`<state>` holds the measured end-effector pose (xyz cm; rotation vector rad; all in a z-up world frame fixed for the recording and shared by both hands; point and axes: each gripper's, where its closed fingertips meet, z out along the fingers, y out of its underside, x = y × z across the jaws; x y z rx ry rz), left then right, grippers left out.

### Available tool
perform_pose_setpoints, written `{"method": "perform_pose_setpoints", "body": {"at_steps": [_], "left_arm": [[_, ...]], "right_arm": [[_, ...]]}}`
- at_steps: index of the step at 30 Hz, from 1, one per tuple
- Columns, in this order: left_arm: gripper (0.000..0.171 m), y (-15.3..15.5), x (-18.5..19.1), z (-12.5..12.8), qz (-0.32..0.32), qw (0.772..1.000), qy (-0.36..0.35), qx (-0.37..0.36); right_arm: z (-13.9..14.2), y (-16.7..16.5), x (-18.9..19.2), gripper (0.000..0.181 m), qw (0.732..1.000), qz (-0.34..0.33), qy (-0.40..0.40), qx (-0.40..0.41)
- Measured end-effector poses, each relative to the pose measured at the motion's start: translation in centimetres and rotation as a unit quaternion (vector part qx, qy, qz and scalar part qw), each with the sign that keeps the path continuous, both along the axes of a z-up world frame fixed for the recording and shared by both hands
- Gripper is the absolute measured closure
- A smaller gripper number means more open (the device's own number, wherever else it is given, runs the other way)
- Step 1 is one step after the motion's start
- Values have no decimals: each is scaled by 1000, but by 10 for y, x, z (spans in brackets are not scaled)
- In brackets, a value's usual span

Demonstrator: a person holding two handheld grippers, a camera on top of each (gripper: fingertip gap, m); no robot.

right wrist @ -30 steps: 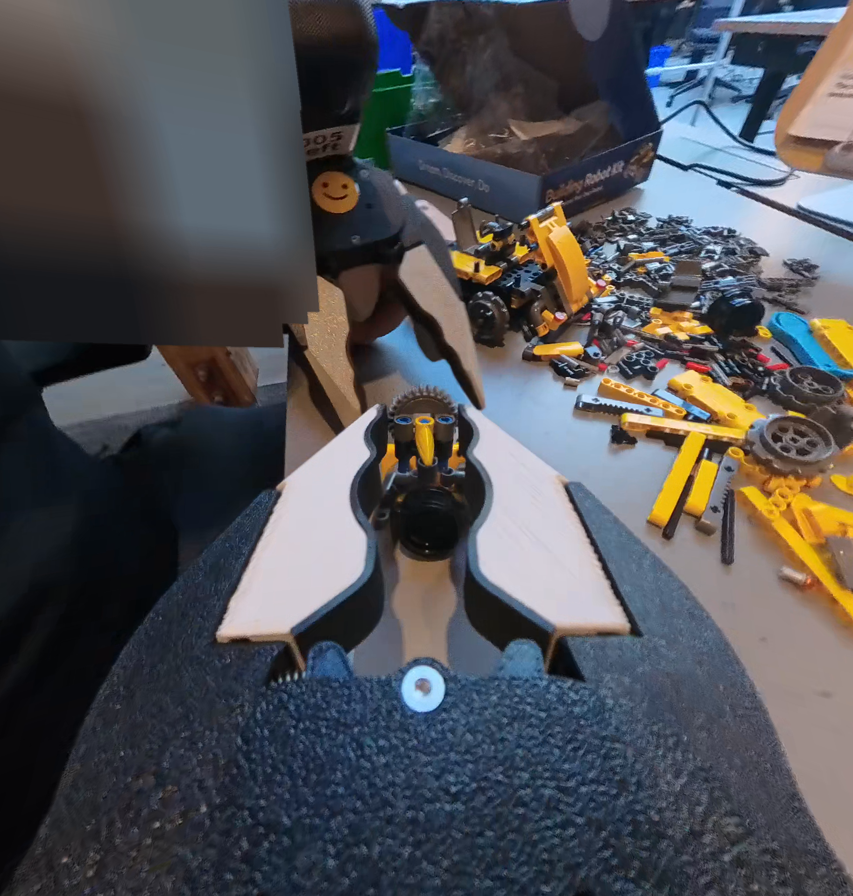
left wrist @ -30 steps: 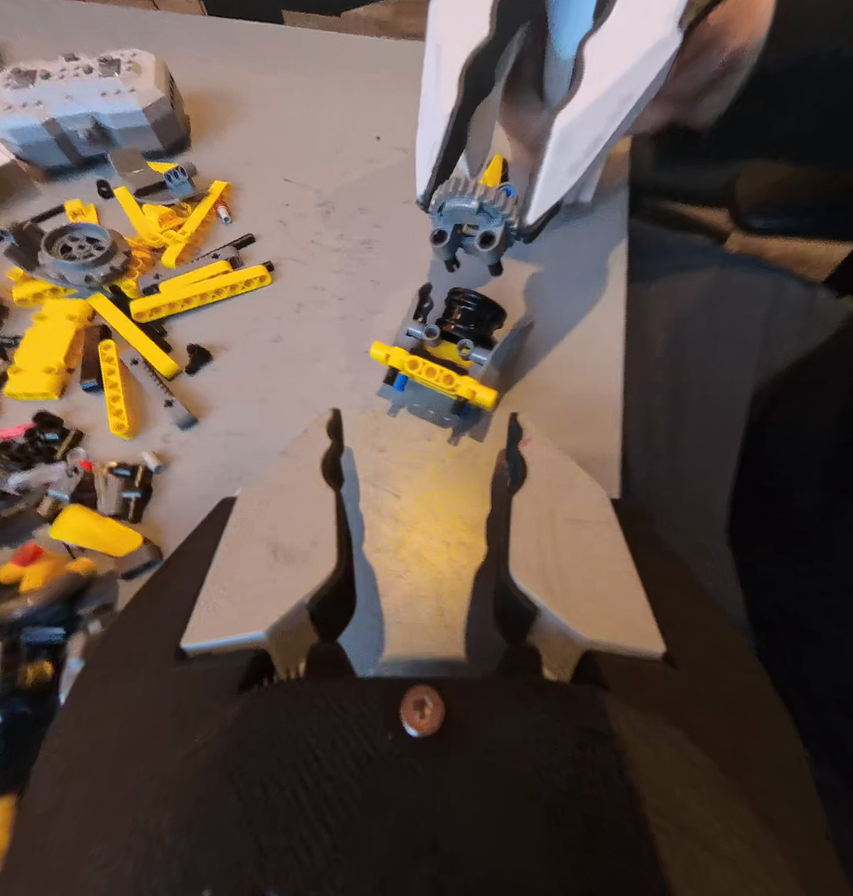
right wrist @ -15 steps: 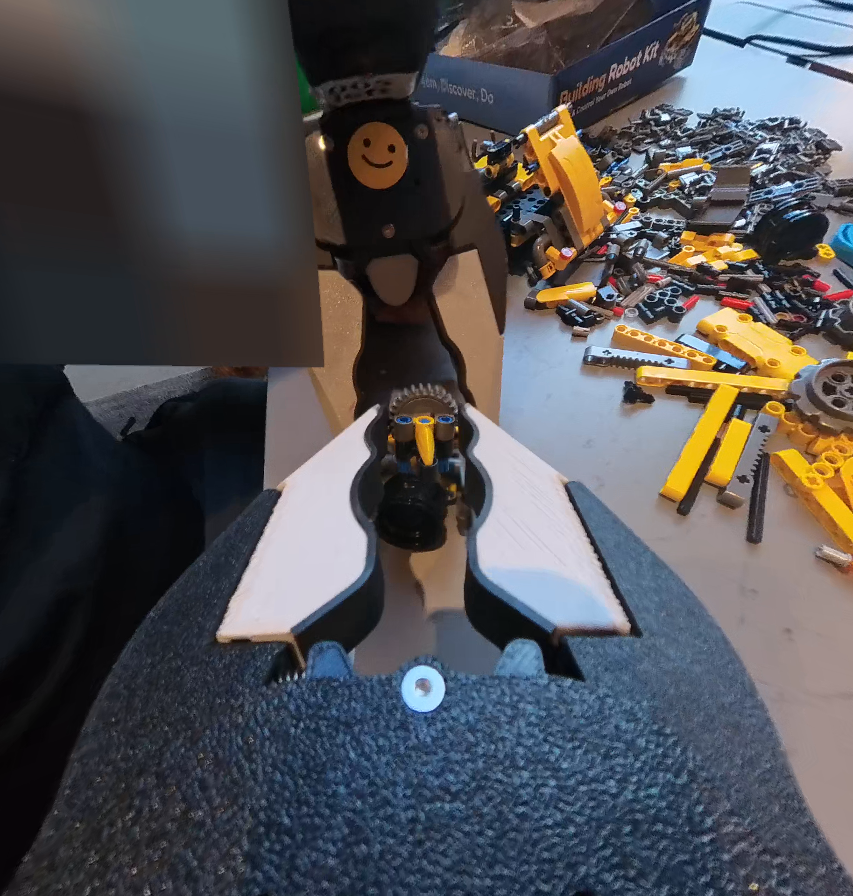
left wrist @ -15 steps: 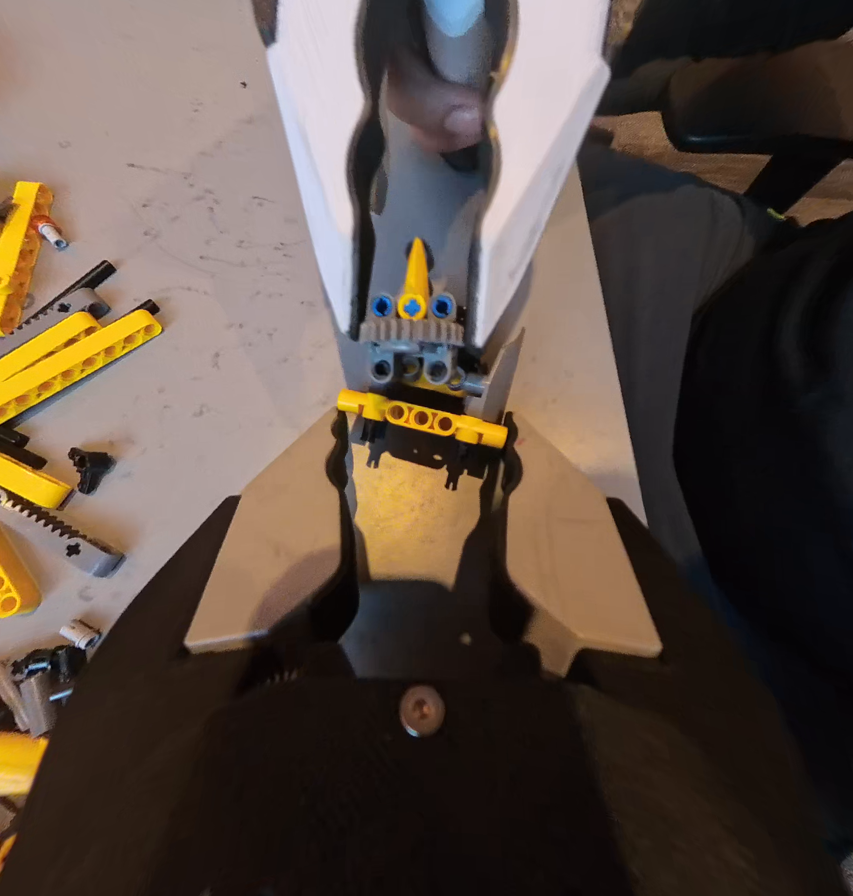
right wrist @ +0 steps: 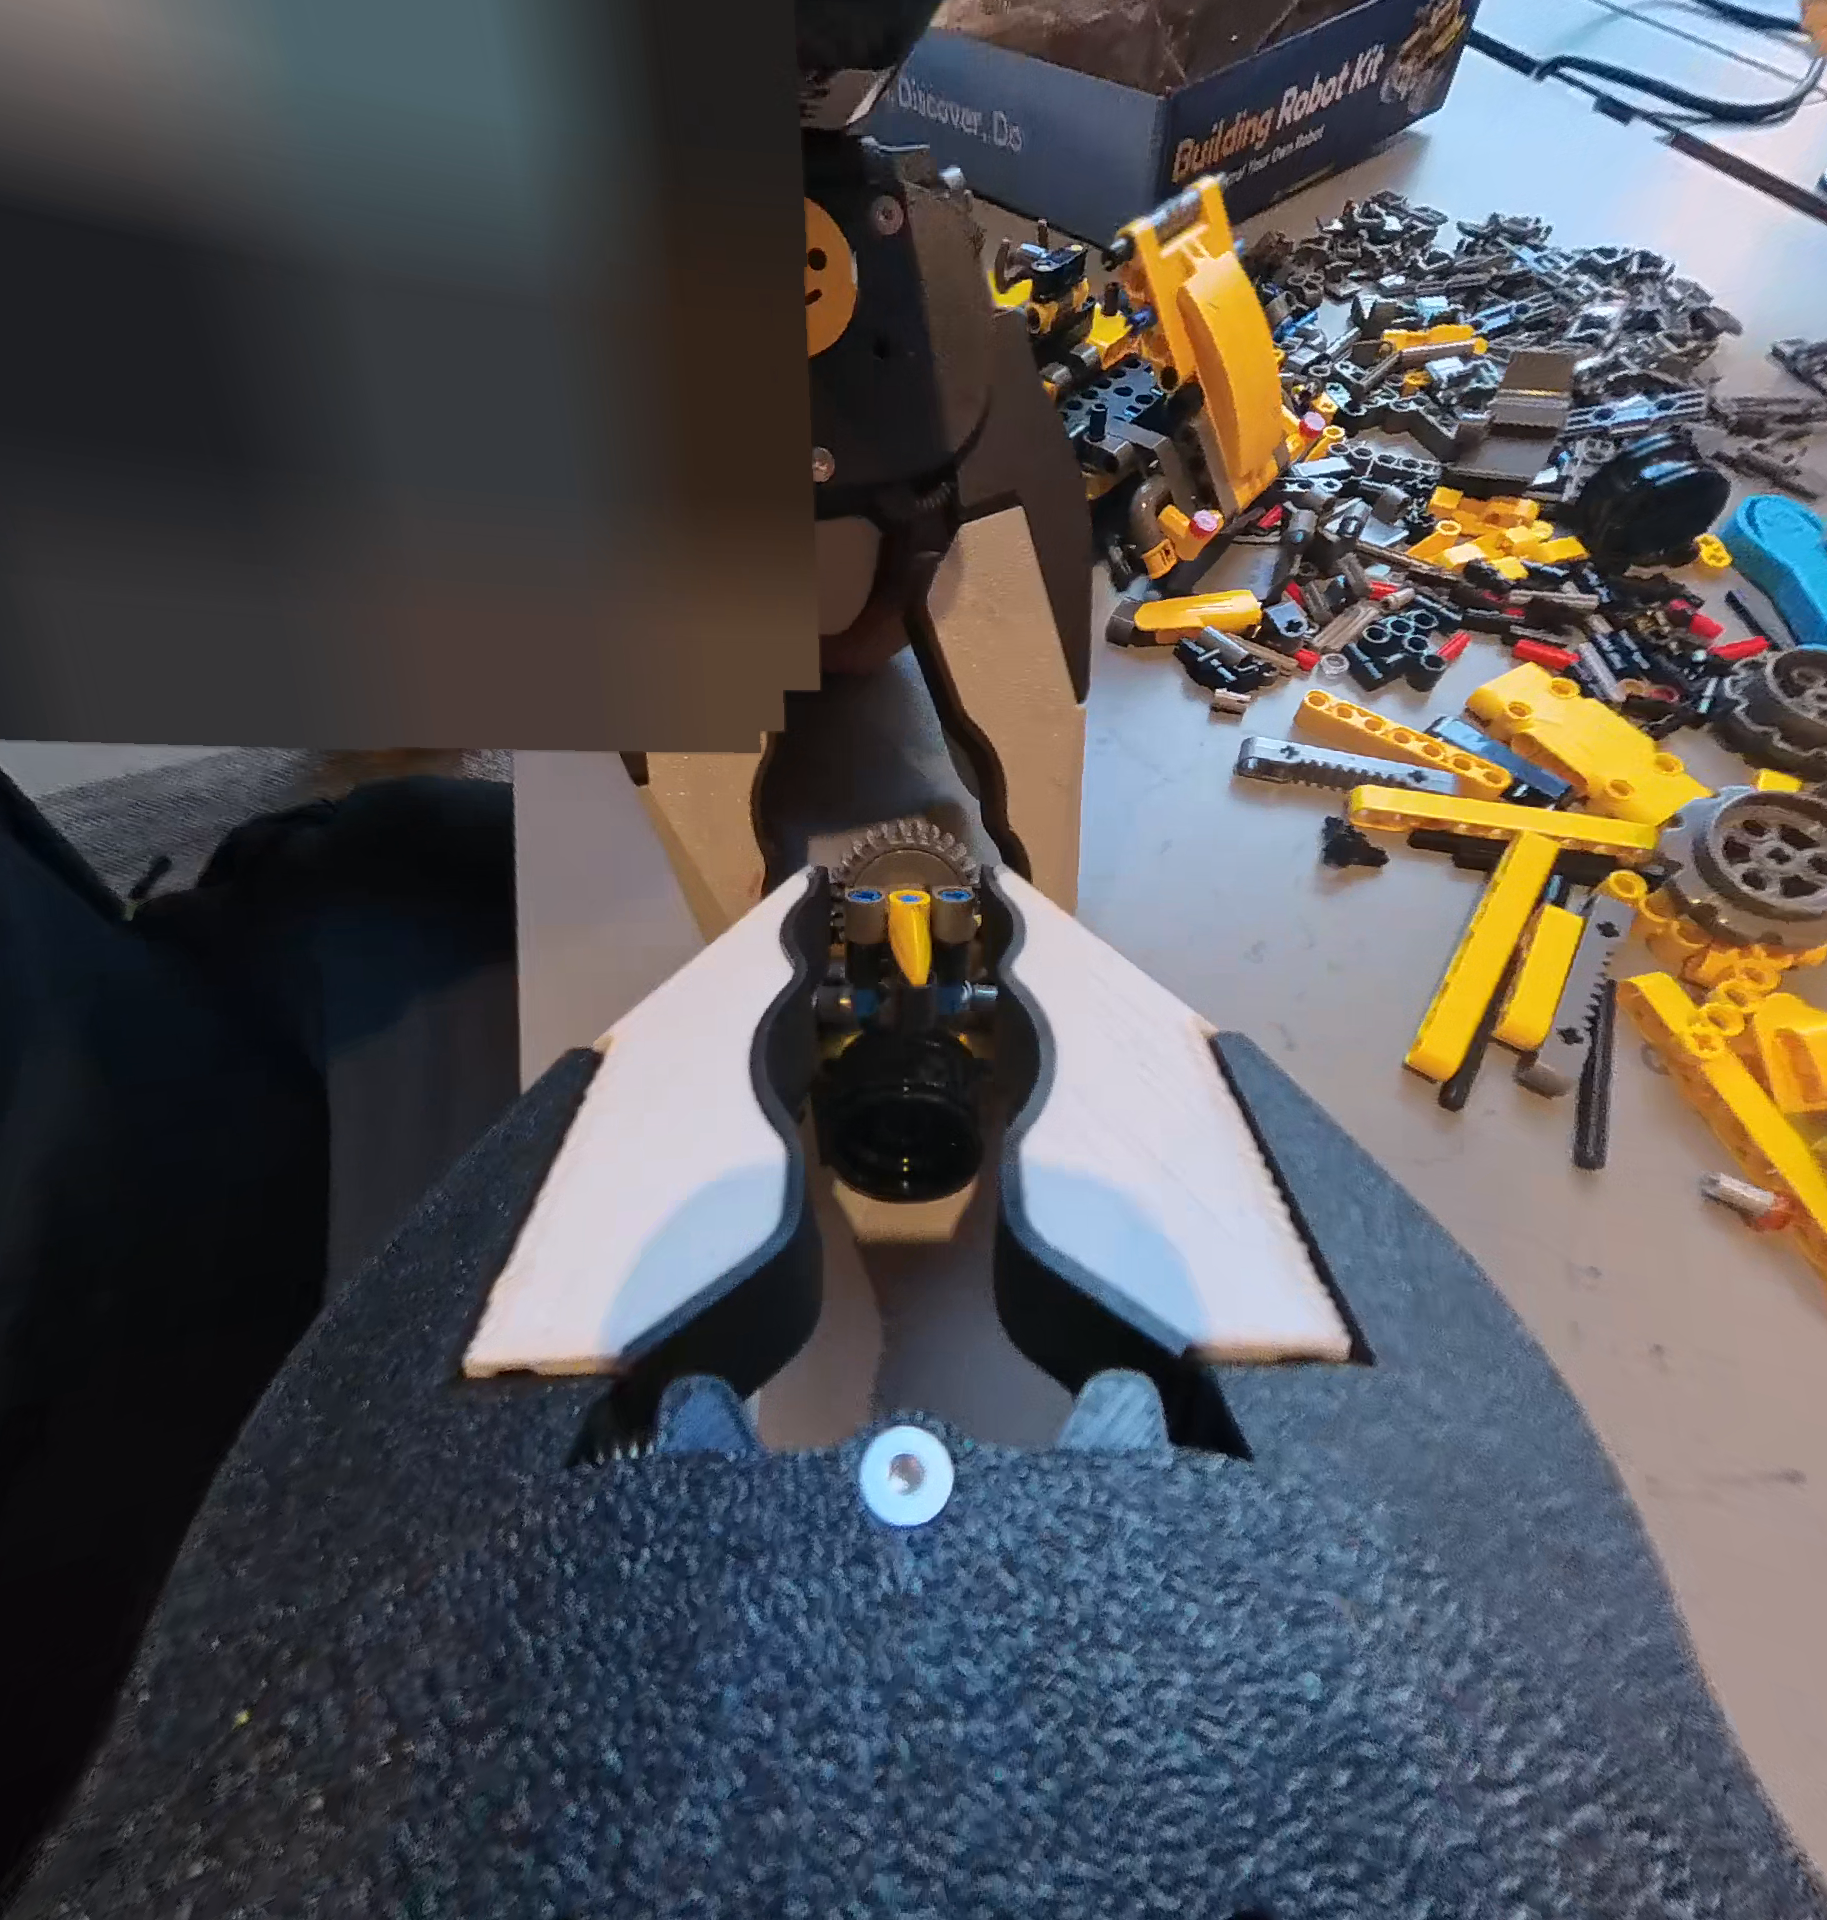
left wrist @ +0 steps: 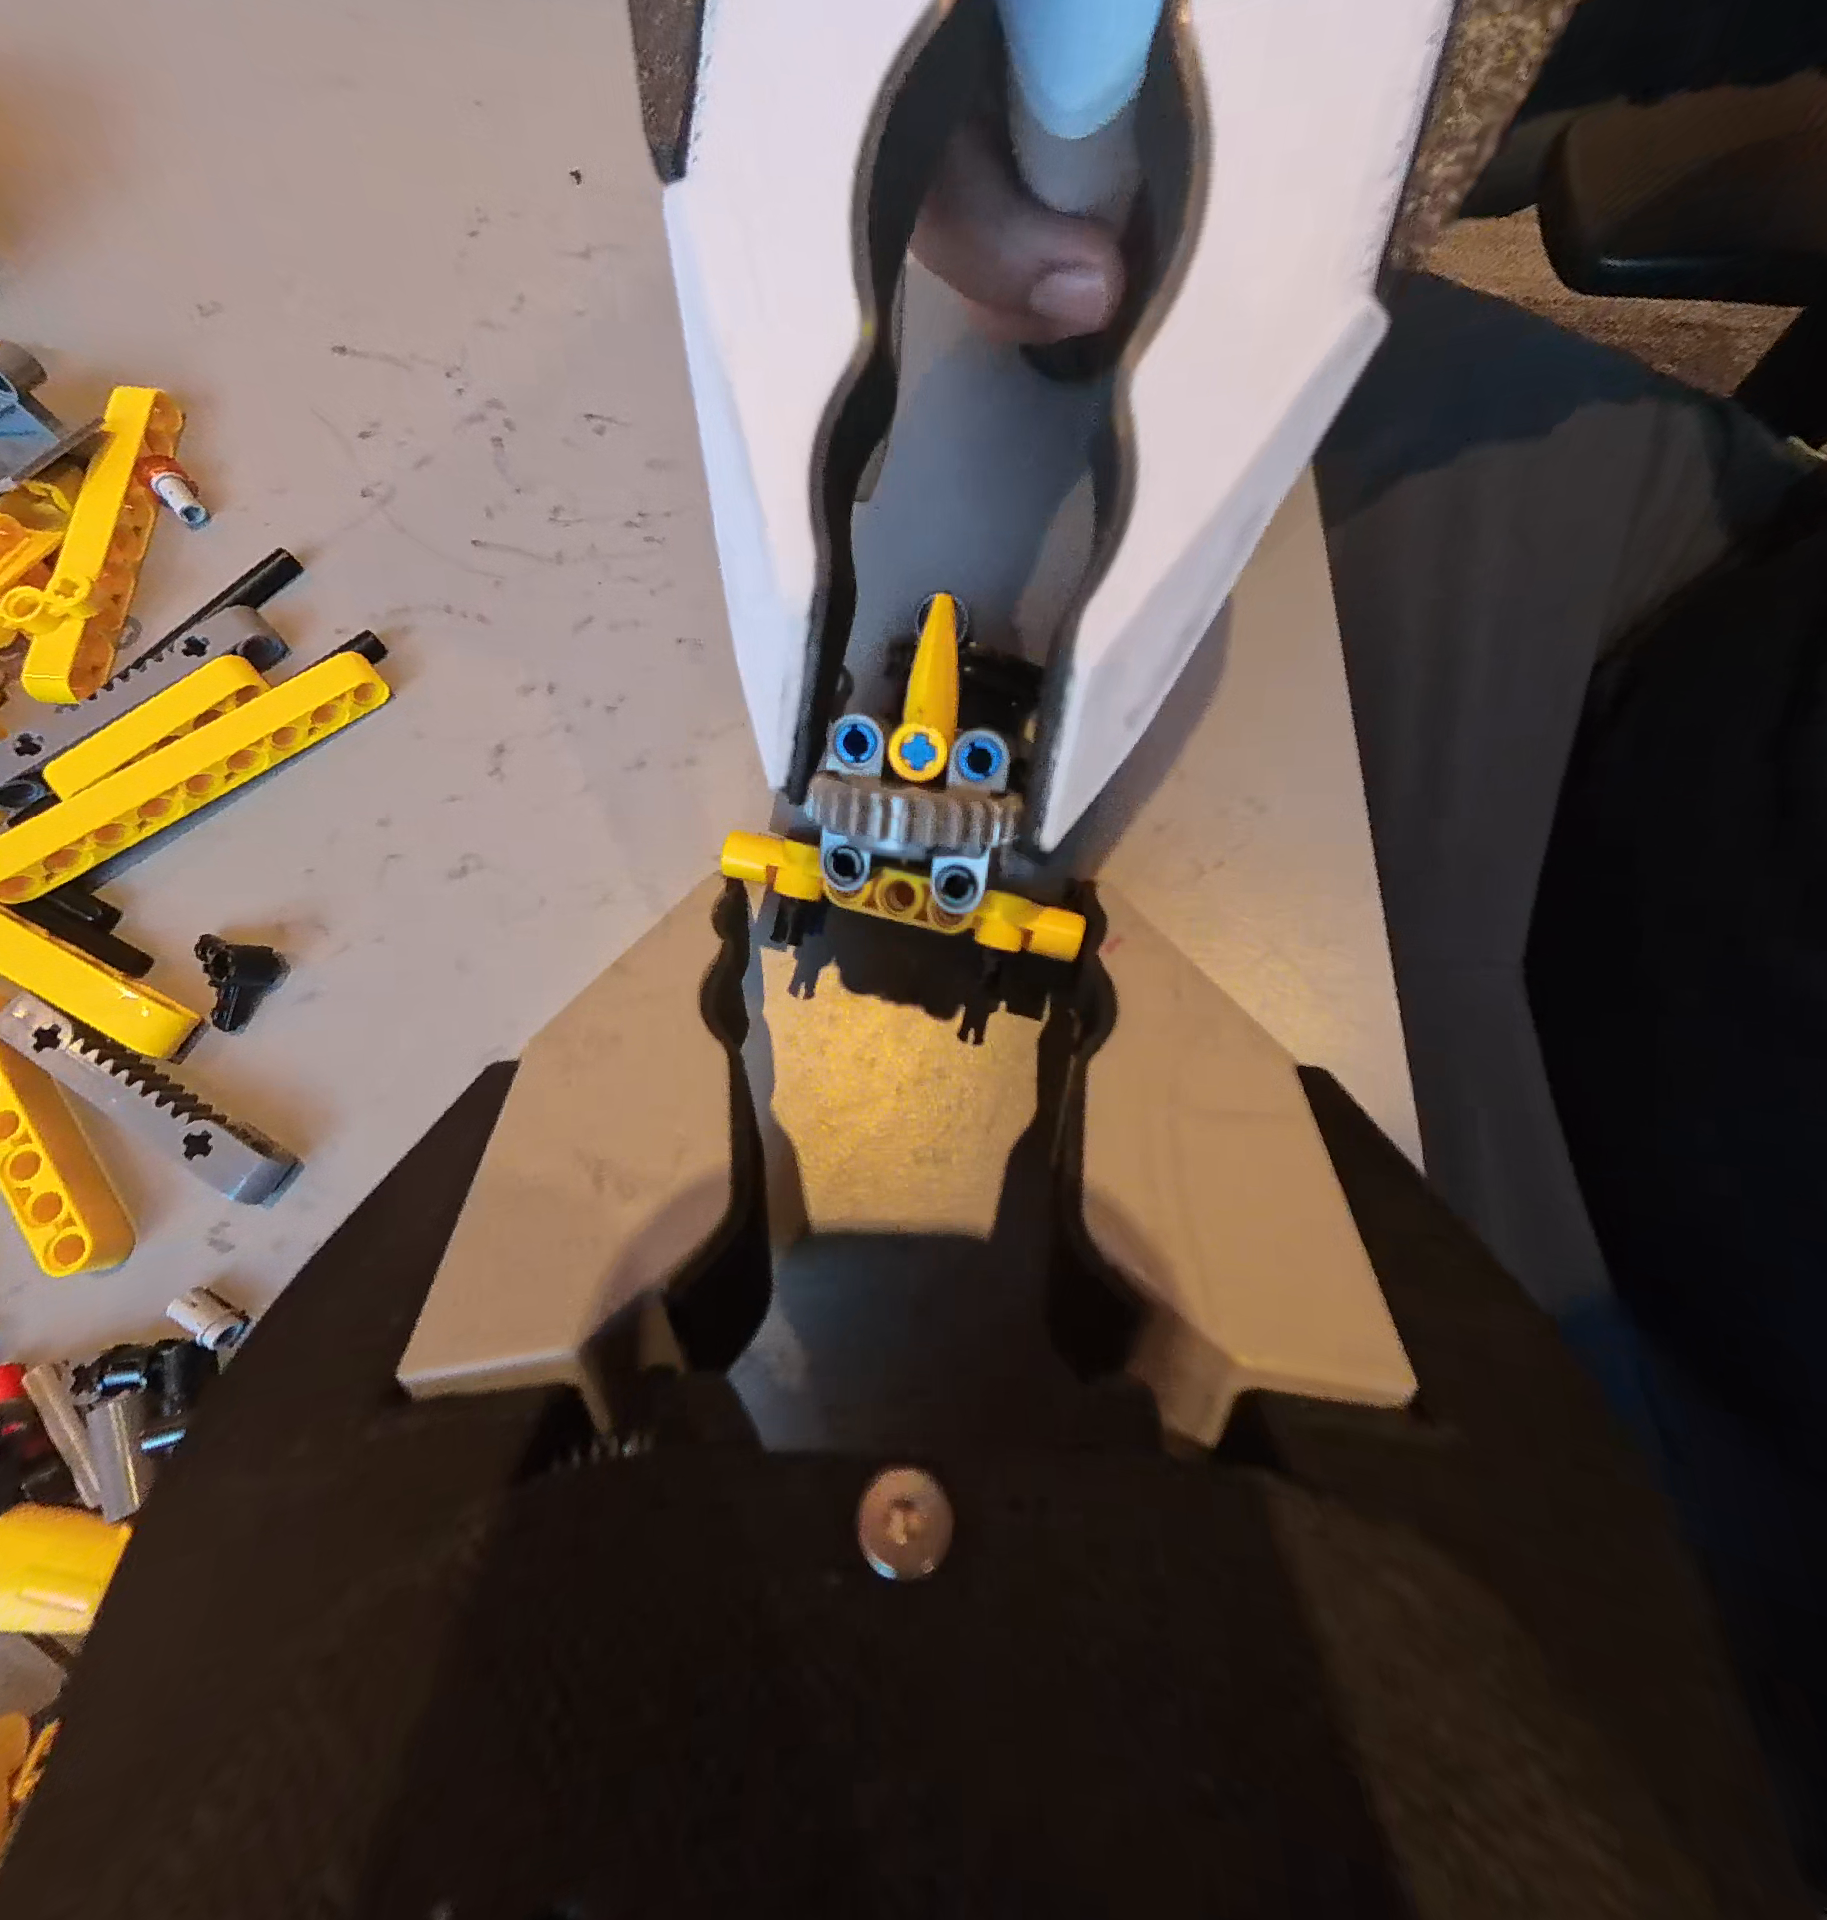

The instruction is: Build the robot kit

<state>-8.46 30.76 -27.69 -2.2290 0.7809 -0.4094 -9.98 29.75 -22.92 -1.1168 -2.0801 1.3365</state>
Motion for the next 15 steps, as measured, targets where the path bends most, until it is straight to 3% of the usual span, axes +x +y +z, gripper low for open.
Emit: {"method": "perform_pose_setpoints", "body": {"at_steps": [7, 15], "left_arm": [[111, 0, 0, 0, 4, 1000, -2, 0], [110, 0, -1, 0, 8, 1000, -3, -1]], "right_arm": [[-2, 3, -1, 153, 998, 2, 15, 63], [0, 3, -6, 153, 998, 0, 25, 53]]}}
